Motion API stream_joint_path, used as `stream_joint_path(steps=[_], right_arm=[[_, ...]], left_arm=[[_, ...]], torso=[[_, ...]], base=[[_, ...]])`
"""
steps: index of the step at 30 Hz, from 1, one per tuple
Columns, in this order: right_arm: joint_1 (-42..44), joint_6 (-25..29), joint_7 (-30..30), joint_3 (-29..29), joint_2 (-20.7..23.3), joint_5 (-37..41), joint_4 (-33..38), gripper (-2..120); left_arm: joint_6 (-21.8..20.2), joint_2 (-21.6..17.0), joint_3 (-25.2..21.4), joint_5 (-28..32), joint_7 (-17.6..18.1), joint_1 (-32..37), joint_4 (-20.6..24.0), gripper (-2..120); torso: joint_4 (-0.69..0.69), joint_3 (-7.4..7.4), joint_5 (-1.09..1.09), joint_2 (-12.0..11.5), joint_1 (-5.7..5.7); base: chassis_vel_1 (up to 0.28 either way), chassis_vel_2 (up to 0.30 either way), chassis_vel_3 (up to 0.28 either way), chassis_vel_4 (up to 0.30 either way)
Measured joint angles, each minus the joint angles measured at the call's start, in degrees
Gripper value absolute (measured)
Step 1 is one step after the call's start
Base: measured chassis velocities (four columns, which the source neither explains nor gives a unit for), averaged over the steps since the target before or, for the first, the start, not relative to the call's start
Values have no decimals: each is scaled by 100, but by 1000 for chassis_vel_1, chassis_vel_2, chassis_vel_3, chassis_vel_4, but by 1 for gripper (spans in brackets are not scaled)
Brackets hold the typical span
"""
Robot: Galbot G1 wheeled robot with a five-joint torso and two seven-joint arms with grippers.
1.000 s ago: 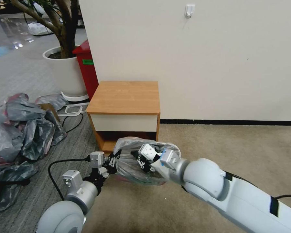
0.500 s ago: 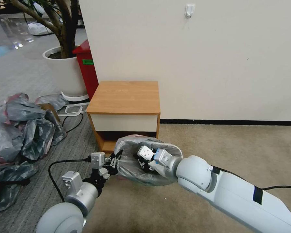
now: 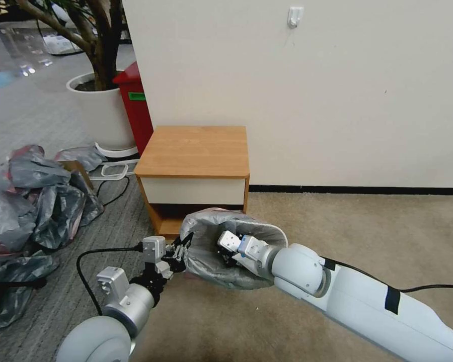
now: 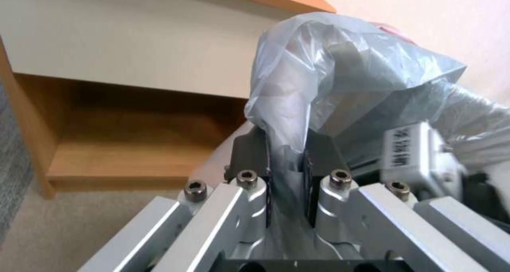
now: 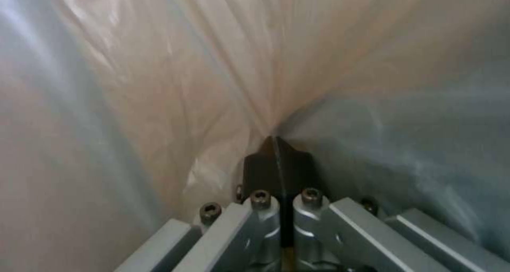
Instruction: Pick up the garbage bag from the table and place it over the trash can.
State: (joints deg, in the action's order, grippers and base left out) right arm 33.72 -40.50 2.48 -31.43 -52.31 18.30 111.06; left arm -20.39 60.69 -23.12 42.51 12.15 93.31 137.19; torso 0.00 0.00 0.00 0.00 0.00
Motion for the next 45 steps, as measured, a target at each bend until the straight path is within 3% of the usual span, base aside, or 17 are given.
stream_joint_path(steps=[19, 45], right_arm=[[-255, -10, -368, -461, 21, 19, -307, 0], [-190, -20, -467, -443, 157, 112, -214, 0]], left_arm=[[19, 136, 96, -177, -139, 194, 183, 8], [69, 215, 114, -400, -360, 322, 200, 8]], torso=[[0, 0, 0, 0, 0], [0, 0, 0, 0, 0]], base=[[0, 0, 0, 0], [0, 0, 0, 0]])
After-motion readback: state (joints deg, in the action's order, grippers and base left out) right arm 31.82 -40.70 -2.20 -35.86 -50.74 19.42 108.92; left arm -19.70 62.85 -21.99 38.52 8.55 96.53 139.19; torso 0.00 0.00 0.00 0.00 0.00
